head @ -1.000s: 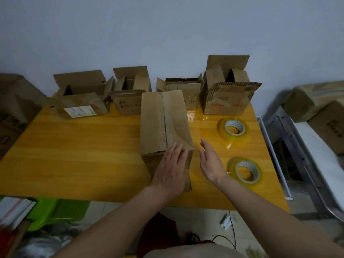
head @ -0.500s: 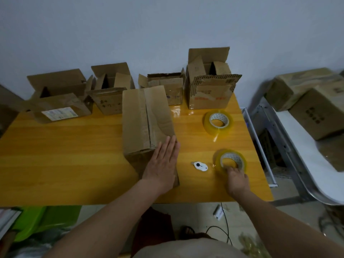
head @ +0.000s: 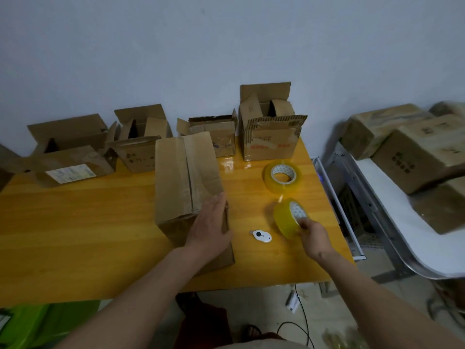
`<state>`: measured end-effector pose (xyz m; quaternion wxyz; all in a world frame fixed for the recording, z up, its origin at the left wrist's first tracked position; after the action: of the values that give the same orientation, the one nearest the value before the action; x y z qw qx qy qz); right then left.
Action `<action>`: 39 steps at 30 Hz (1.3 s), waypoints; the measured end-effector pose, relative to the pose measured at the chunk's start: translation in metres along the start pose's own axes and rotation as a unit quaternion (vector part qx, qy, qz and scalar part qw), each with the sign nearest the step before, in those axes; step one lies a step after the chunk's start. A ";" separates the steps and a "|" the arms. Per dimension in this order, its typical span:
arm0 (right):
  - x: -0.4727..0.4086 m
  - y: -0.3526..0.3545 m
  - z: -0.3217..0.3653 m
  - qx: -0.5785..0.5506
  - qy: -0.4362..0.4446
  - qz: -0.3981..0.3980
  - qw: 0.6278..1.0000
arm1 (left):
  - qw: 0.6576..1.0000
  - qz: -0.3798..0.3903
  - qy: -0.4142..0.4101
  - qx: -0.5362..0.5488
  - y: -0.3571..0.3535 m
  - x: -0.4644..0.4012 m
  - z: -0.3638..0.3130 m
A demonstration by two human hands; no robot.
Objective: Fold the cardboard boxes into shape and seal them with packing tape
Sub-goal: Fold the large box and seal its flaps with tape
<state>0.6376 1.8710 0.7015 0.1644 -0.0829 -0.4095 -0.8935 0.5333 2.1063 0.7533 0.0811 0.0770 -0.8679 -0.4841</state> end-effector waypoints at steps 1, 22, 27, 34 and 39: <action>0.002 0.004 0.009 -0.029 0.010 -0.003 1.000 | 0.999 -0.015 0.008 0.040 0.006 -0.004 -0.007; 0.044 0.033 0.114 -0.100 0.220 0.048 0.969 | 0.978 -0.069 -0.001 0.198 0.074 -0.020 -0.050; 0.045 0.032 0.124 -0.078 0.235 0.058 0.967 | 0.968 -0.139 -0.017 0.209 0.074 -0.011 -0.047; 0.048 0.038 0.141 -0.075 0.285 0.007 0.956 | 0.938 -0.291 -0.021 0.189 0.076 -0.006 -0.046; 0.049 0.040 0.142 -0.147 0.294 -0.032 0.944 | 0.852 -0.275 0.137 0.424 0.077 -0.011 -0.039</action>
<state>0.6084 1.9434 0.8355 0.2346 0.1736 -0.2094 -0.9333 0.5476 2.1166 0.8383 0.0219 0.4050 -0.9123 -0.0563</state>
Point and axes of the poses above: each hand's wrist, its own x-axis away from the middle knuckle, its own y-axis out of the back of the hand, z = x × y, the point moved 2 cm from there along -x, towards the middle knuckle
